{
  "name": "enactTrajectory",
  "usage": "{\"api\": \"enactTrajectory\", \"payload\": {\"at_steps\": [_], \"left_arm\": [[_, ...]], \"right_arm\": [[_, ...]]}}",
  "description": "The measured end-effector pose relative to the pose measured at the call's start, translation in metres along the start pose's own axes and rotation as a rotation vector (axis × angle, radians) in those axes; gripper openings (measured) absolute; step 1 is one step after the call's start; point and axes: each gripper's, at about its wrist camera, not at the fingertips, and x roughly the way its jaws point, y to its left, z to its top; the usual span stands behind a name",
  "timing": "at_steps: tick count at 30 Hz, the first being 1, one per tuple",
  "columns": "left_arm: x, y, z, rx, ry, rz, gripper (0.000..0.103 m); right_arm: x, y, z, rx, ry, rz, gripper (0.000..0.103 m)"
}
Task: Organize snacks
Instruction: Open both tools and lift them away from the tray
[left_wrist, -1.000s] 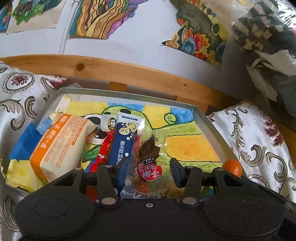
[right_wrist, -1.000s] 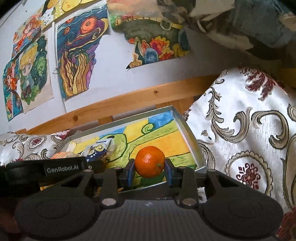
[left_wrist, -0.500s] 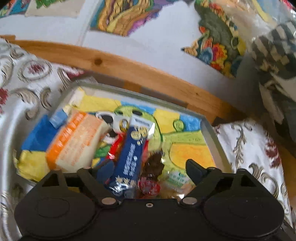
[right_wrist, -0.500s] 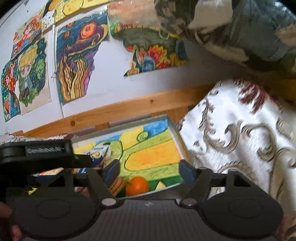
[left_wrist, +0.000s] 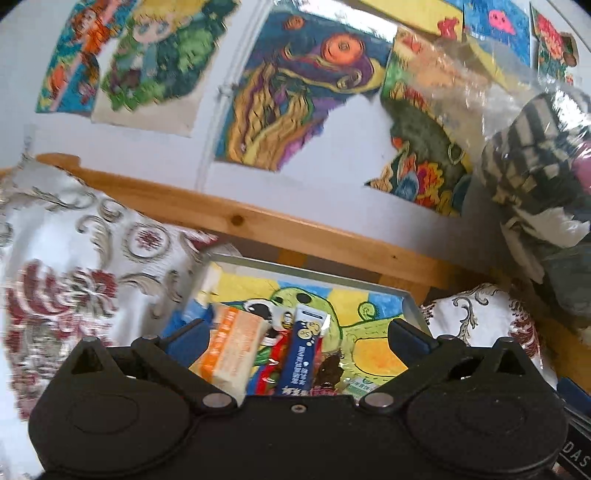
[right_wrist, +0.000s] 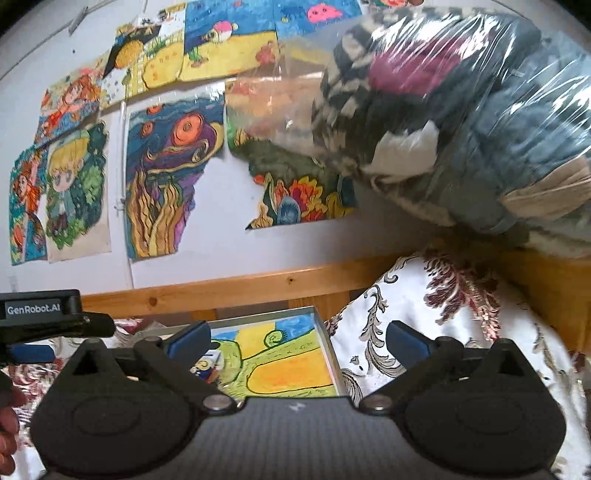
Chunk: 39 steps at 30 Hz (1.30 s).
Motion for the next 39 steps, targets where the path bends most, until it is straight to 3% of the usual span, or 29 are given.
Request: {"api": "enactTrajectory", "payload": {"at_steps": [9, 21, 30, 39], "left_arm": [[-0.074, 0.012, -0.018, 0.046, -0.001, 0.038, 0.102], [-0.139, 0.032, -0.037, 0.082, -0.015, 0.074, 0.102], [-0.157, 0.050, -0.054, 0.098, -0.022, 0.083, 0.102], [-0.150, 0.060, -0.096, 0.179, 0.059, 0.041, 0.102]], "right_arm": [[-0.050, 0.017, 0.017, -0.007, -0.010, 0.024, 0.103], [-0.098, 0.033, 0.025, -0.042, -0.010, 0.009, 0.103], [-0.128, 0.035, 0.000, -0.083, 0.010, -0.026, 0.103], [-0.140, 0.038, -0.036, -0.153, 0.148, -0.031, 0.103]]}}
